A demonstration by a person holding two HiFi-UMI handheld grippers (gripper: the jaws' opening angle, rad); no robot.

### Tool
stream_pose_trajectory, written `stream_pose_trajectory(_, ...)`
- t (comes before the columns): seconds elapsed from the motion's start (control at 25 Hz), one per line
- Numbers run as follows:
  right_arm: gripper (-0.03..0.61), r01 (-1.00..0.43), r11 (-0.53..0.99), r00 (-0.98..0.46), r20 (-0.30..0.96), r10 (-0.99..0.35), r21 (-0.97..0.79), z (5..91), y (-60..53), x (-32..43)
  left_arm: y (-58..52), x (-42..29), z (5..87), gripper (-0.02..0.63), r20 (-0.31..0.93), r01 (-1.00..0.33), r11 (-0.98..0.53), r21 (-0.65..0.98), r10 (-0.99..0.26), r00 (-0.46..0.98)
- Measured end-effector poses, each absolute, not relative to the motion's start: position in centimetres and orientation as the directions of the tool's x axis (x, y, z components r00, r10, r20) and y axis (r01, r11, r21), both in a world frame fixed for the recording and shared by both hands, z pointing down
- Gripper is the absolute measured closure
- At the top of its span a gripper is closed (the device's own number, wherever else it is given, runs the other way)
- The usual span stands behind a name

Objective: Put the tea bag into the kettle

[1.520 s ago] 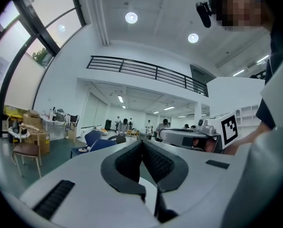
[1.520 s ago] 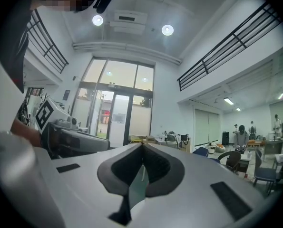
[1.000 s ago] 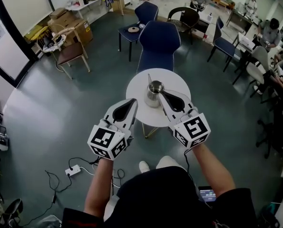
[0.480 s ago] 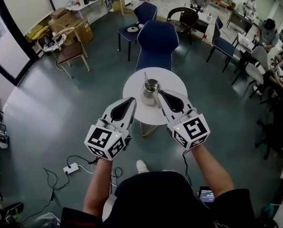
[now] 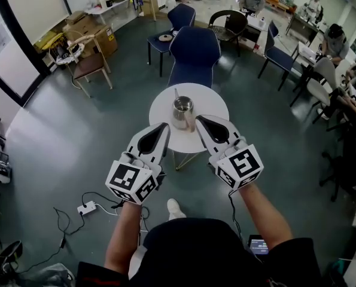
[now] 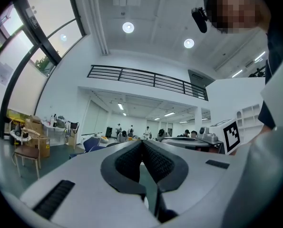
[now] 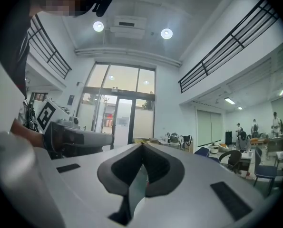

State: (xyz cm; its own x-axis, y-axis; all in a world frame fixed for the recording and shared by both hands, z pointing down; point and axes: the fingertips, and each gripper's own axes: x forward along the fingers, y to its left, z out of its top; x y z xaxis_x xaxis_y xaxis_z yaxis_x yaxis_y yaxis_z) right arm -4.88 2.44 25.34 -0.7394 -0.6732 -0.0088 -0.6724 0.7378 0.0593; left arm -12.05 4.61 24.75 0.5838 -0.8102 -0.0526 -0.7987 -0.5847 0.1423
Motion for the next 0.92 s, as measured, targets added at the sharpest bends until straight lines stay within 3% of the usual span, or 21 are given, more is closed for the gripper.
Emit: stream_pose_trajectory(0.92, 0.56, -0.658, 0.752, -0.753, -0.048, -0.656, 0.04, 25.0, 17.3, 3.2, 19.7, -3.8, 24.4, 0.598, -0.046, -0.82, -0.566, 0.085, -0.824, 0.565)
